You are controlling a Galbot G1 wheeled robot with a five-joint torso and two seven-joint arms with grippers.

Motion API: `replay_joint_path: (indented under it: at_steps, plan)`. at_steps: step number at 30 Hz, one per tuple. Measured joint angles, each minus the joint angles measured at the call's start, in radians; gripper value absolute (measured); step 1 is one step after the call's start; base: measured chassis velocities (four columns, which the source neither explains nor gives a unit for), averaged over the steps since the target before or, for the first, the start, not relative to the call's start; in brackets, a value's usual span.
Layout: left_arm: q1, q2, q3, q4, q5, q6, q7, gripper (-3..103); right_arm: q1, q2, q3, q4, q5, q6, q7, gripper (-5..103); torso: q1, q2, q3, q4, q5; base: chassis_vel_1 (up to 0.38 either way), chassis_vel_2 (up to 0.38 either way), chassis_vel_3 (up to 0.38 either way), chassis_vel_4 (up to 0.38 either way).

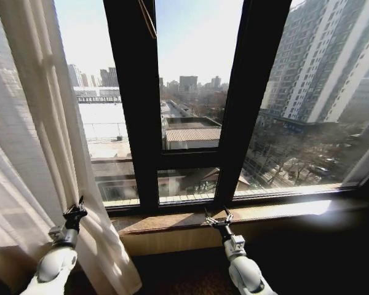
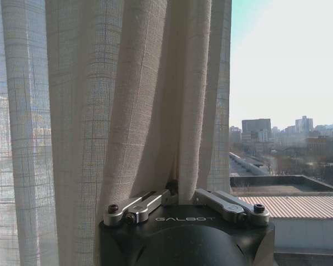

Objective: Open the curtains by pulling them apart, changing their state from closed to fully open.

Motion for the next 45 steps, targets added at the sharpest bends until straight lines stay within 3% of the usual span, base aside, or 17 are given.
replay_joint_path:
  at_steps: [28,45]
  plan:
    - [0.032,-0.015,-0.032,-0.030,0.000,-0.009,-0.005,0,0.000,0.000,0.000,0.000,0.000,0.000,0.000,100,0.000,0.000,0.000,0.0003,0.0001,0.378,0.323,-0.377,-0.317]
    - [0.031,-0.019,-0.031,-0.019,0.010,-0.008,-0.008,0,0.000,0.000,0.000,0.000,0.000,0.000,0.000,100,0.000,0.000,0.000,0.0001,0.0000,0.044,0.036,-0.045,-0.046]
